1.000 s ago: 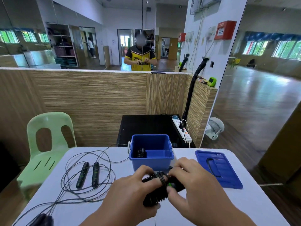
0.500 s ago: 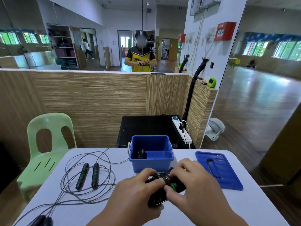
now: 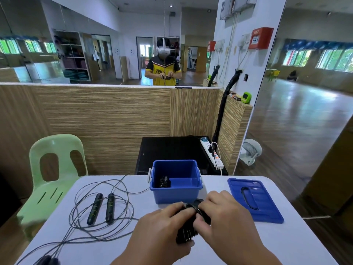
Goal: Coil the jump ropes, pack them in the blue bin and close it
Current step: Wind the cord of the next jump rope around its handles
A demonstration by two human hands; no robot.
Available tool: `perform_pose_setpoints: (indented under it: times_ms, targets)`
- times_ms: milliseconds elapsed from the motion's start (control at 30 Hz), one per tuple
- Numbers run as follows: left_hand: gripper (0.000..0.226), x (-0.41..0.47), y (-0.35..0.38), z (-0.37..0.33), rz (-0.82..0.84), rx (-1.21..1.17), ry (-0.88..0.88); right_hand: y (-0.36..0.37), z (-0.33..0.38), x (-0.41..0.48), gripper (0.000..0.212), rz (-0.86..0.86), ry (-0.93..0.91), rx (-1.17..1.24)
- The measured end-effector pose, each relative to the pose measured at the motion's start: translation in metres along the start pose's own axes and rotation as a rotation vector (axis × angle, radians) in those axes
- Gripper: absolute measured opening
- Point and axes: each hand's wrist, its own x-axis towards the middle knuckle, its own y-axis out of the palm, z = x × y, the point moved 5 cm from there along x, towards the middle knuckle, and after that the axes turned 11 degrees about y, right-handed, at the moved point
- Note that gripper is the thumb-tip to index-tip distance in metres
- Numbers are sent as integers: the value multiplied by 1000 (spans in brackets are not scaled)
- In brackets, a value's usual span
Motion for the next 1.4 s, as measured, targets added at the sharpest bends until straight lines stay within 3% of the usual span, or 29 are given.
perform_pose_setpoints:
  times_ms: [333,633,733,1067,1400]
  targets:
    - [79,-1,0,2,2,-26,-65,3,-1,-1,9,-21,46,128]
    - [81,0,-1,3,-11,-35,-81,5,-6,1,12,123,188,361]
    - [85,0,0,3,-1,-50,-75,1,-5,4,3,144,195,401]
    - [73,-3,2,3,-9,-62,-77,-2,-4,6,31,235,252,522]
    - [65,-3,5,8,25,7,-114,7,0,5,9,255,50,185]
